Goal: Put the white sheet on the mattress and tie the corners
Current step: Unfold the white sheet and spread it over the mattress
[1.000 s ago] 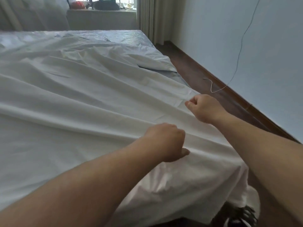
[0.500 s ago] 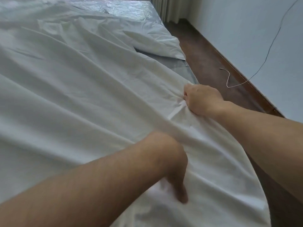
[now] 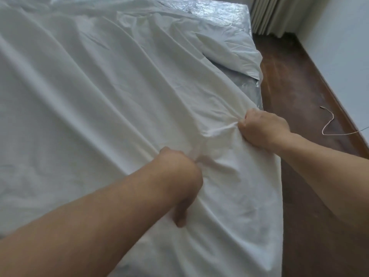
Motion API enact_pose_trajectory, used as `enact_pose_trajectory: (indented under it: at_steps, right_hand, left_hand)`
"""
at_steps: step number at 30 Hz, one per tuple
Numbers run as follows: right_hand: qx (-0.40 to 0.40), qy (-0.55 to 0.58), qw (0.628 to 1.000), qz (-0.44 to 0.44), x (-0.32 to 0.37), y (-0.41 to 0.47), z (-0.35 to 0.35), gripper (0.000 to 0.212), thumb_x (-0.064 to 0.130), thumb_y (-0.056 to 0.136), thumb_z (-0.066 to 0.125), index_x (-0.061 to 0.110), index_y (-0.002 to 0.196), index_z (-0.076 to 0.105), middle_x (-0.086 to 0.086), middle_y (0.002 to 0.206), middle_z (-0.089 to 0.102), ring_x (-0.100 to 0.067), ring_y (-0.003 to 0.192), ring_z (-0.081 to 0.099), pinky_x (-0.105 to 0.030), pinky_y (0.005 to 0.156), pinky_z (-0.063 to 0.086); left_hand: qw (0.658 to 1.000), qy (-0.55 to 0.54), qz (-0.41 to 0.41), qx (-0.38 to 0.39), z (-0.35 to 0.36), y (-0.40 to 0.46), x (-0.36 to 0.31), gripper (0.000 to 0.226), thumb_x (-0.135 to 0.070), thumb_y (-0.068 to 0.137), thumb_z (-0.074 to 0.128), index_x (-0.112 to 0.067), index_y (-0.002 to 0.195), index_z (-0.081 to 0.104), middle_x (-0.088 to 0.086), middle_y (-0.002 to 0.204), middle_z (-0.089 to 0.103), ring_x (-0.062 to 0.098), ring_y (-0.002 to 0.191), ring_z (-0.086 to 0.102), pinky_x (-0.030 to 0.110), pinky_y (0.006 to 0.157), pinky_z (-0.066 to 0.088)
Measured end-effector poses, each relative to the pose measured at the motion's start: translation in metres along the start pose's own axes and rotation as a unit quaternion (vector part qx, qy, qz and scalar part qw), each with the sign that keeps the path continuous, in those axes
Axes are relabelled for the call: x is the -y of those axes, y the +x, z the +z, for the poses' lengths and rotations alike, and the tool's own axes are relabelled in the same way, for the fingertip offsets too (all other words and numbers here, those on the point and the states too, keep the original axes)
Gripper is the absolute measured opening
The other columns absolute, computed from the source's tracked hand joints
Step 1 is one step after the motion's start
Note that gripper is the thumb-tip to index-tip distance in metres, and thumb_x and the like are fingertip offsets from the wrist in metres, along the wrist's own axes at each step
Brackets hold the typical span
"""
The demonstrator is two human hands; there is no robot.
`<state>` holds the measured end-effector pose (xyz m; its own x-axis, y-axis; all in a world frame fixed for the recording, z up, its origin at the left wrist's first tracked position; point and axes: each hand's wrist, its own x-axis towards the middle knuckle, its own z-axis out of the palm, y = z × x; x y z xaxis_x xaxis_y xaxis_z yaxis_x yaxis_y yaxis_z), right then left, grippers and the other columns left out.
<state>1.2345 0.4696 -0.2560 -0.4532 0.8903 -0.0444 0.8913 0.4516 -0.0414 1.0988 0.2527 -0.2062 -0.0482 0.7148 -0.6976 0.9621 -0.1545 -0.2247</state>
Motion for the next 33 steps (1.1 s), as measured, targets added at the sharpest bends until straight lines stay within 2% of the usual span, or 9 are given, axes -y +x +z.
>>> enact_pose_trajectory:
  at_steps: [4, 10, 13, 15, 19, 21, 25, 29, 33]
  right_hand:
    - [0.024, -0.041, 0.997, -0.060, 0.001, -0.014, -0.003, 0.069, 0.072, 0.098, 0.019, 0.024, 0.125, 0.060, -0.007, 0.136, 0.060, -0.035, 0.123, 0.057, -0.045, 0.086, 0.042]
    - [-0.011, -0.045, 0.990, -0.134, 0.010, -0.024, -0.003, 0.037, 0.016, 0.099, 0.035, 0.014, 0.119, 0.066, -0.013, 0.125, 0.066, -0.037, 0.114, 0.063, -0.039, 0.081, 0.039]
    - [-0.013, -0.050, 0.989, -0.138, -0.007, -0.028, -0.010, 0.034, 0.014, 0.093, 0.039, 0.014, 0.112, 0.067, -0.013, 0.119, 0.069, -0.037, 0.106, 0.066, -0.039, 0.081, 0.046]
    - [-0.002, -0.038, 0.994, -0.105, -0.026, -0.032, -0.015, 0.034, 0.026, 0.096, 0.039, 0.016, 0.113, 0.068, -0.011, 0.119, 0.068, -0.036, 0.104, 0.065, -0.039, 0.079, 0.046]
    - [0.096, 0.019, 0.995, -0.018, -0.039, -0.054, -0.017, 0.077, 0.079, 0.092, 0.025, 0.021, 0.133, 0.056, -0.009, 0.130, 0.063, -0.034, 0.115, 0.062, -0.045, 0.085, 0.044]
    - [0.138, 0.060, 0.989, -0.012, -0.030, -0.070, -0.006, 0.081, 0.075, 0.093, 0.031, 0.017, 0.149, 0.037, -0.015, 0.136, 0.060, -0.038, 0.120, 0.059, -0.047, 0.093, 0.045]
    - [0.072, 0.164, 0.984, 0.008, -0.030, -0.086, 0.013, 0.046, 0.051, 0.104, 0.038, 0.012, 0.128, 0.041, -0.019, 0.109, 0.064, -0.040, 0.099, 0.061, -0.050, 0.086, 0.049]
    - [-0.026, 0.112, 0.993, -0.017, -0.037, -0.101, 0.011, 0.019, 0.031, 0.106, 0.035, 0.014, 0.114, 0.040, -0.011, 0.085, 0.058, -0.036, 0.077, 0.056, -0.044, 0.067, 0.043]
    - [-0.069, 0.131, 0.989, 0.005, -0.057, -0.100, 0.008, 0.007, 0.016, 0.101, 0.034, 0.018, 0.106, 0.038, -0.014, 0.087, 0.064, -0.038, 0.075, 0.059, -0.045, 0.068, 0.045]
  left_hand:
    - [0.997, 0.001, -0.066, -0.050, 0.015, -0.004, -0.025, 0.106, -0.062, 0.057, 0.093, -0.022, 0.144, 0.046, 0.004, 0.136, 0.048, 0.028, 0.124, 0.045, 0.043, 0.087, 0.040]
    - [0.992, 0.005, -0.095, -0.080, 0.008, -0.024, -0.041, 0.107, -0.052, 0.068, 0.092, -0.017, 0.148, 0.031, 0.005, 0.141, 0.036, 0.028, 0.129, 0.039, 0.042, 0.086, 0.042]
    - [0.991, 0.005, -0.102, -0.091, 0.011, -0.033, -0.041, 0.100, -0.053, 0.070, 0.089, -0.020, 0.145, 0.033, 0.001, 0.139, 0.038, 0.026, 0.128, 0.043, 0.042, 0.092, 0.046]
    - [0.989, -0.005, -0.115, -0.098, 0.015, -0.038, -0.042, 0.098, -0.053, 0.071, 0.088, -0.022, 0.145, 0.033, -0.002, 0.140, 0.040, 0.024, 0.128, 0.045, 0.042, 0.095, 0.047]
    - [0.987, -0.056, -0.119, -0.098, 0.022, -0.039, -0.041, 0.108, -0.047, 0.072, 0.089, -0.027, 0.156, 0.024, -0.009, 0.156, 0.034, 0.025, 0.132, 0.047, 0.045, 0.099, 0.048]
    - [0.987, -0.067, -0.114, -0.093, 0.021, -0.040, -0.040, 0.112, -0.045, 0.072, 0.090, -0.031, 0.159, 0.020, -0.012, 0.160, 0.031, 0.025, 0.134, 0.047, 0.045, 0.098, 0.049]
    - [0.985, -0.082, -0.113, -0.098, 0.023, -0.042, -0.038, 0.111, -0.043, 0.073, 0.090, -0.031, 0.159, 0.022, -0.013, 0.162, 0.030, 0.025, 0.136, 0.045, 0.044, 0.097, 0.052]
    - [0.983, -0.082, -0.119, -0.117, 0.027, -0.043, -0.037, 0.108, -0.044, 0.070, 0.092, -0.032, 0.156, 0.028, -0.010, 0.160, 0.033, 0.025, 0.139, 0.042, 0.047, 0.098, 0.053]
    - [0.970, -0.132, -0.163, -0.126, 0.034, -0.051, -0.035, 0.122, -0.049, 0.075, 0.088, -0.038, 0.164, 0.004, -0.006, 0.173, 0.000, 0.024, 0.158, 0.006, 0.054, 0.112, 0.041]
